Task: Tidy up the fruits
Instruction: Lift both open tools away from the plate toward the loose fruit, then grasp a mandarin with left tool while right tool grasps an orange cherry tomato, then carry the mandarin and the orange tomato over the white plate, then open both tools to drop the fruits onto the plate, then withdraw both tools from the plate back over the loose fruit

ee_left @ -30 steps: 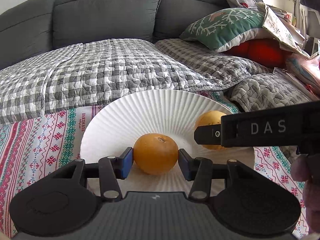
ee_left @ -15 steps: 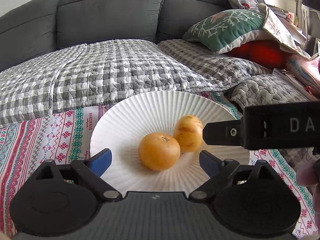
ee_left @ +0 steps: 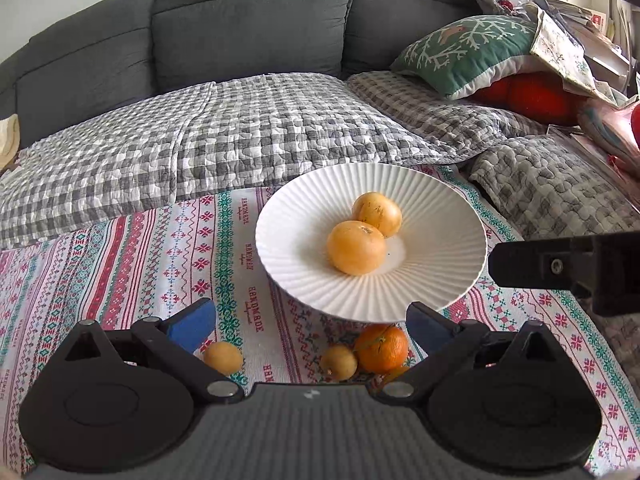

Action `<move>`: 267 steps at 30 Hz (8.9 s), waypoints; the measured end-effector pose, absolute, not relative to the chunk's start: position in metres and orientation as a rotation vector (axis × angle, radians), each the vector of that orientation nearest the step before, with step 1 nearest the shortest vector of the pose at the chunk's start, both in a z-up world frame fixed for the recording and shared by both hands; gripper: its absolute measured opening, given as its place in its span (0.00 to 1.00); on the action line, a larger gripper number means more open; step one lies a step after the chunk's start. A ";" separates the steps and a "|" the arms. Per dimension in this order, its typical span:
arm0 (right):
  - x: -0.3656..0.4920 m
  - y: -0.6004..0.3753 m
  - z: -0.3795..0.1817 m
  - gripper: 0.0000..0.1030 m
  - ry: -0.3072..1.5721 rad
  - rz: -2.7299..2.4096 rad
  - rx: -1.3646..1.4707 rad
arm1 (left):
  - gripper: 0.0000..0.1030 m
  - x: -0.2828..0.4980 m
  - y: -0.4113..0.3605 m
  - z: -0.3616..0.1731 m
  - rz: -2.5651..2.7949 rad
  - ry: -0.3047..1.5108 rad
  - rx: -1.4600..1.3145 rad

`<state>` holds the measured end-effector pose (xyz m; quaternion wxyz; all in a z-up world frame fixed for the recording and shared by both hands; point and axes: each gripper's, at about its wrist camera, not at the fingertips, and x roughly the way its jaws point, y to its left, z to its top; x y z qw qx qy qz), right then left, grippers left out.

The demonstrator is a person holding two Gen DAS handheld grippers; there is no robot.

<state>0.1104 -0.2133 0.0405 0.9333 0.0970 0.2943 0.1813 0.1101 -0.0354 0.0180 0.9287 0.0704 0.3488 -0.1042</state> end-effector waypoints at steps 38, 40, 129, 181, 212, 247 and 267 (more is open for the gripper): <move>0.037 -0.204 -0.005 1.00 0.558 0.433 -0.009 | 0.91 0.017 0.022 -0.012 -0.296 0.833 0.231; 0.038 -0.201 -0.006 1.00 0.566 0.435 -0.023 | 0.91 0.016 0.019 -0.011 -0.313 0.824 0.251; 0.093 -0.211 -0.026 0.28 0.883 0.430 0.237 | 0.24 0.055 -0.037 -0.035 -0.492 0.825 0.177; 0.112 -0.242 0.009 0.28 0.728 0.383 0.414 | 0.22 0.060 -0.044 -0.013 -0.410 0.724 0.086; 0.159 -0.203 -0.001 0.28 0.529 0.422 0.253 | 0.22 0.238 -0.051 -0.003 -0.267 0.774 -0.044; 0.106 -0.206 0.023 0.80 0.512 0.386 0.057 | 0.74 0.138 0.000 0.018 -0.210 0.800 -0.029; 0.055 -0.239 0.024 0.95 0.568 0.326 0.104 | 0.92 0.024 0.030 0.024 -0.229 0.748 0.150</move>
